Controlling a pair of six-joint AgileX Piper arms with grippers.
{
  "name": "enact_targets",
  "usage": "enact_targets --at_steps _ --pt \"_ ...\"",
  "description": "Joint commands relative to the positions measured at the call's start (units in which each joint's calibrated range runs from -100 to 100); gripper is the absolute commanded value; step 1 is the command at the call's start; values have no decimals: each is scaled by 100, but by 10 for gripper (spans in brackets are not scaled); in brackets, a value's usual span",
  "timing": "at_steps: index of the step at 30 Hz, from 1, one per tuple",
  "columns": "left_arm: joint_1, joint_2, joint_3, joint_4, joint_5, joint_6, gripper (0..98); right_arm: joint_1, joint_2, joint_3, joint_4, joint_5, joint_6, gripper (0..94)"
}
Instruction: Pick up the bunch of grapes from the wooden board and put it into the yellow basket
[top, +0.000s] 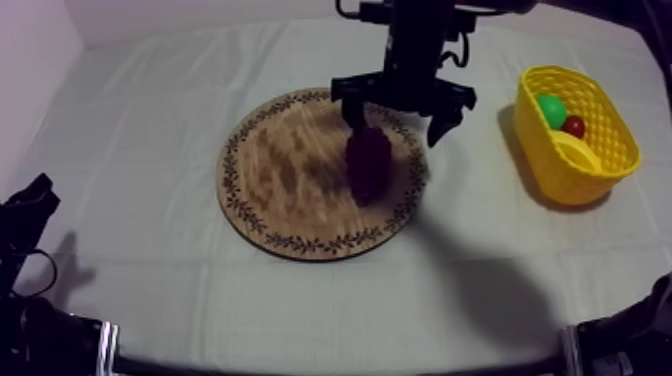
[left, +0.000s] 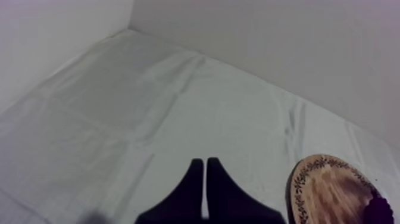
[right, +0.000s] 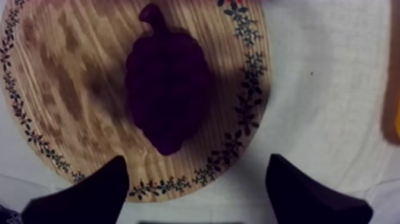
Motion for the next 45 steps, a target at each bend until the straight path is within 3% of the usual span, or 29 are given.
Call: enact_targets --at_steps 1,31,45 --pt "-1 3 4 1 3 -1 0 -15 146 -31 10 -12 -10 657" --pt "-1 3 4 1 3 -1 0 -28 1897 -1418 24 -155 -197 629" --pt "-1 3 4 1 3 -1 0 -36 1900 -1276 39 -430 -74 422"
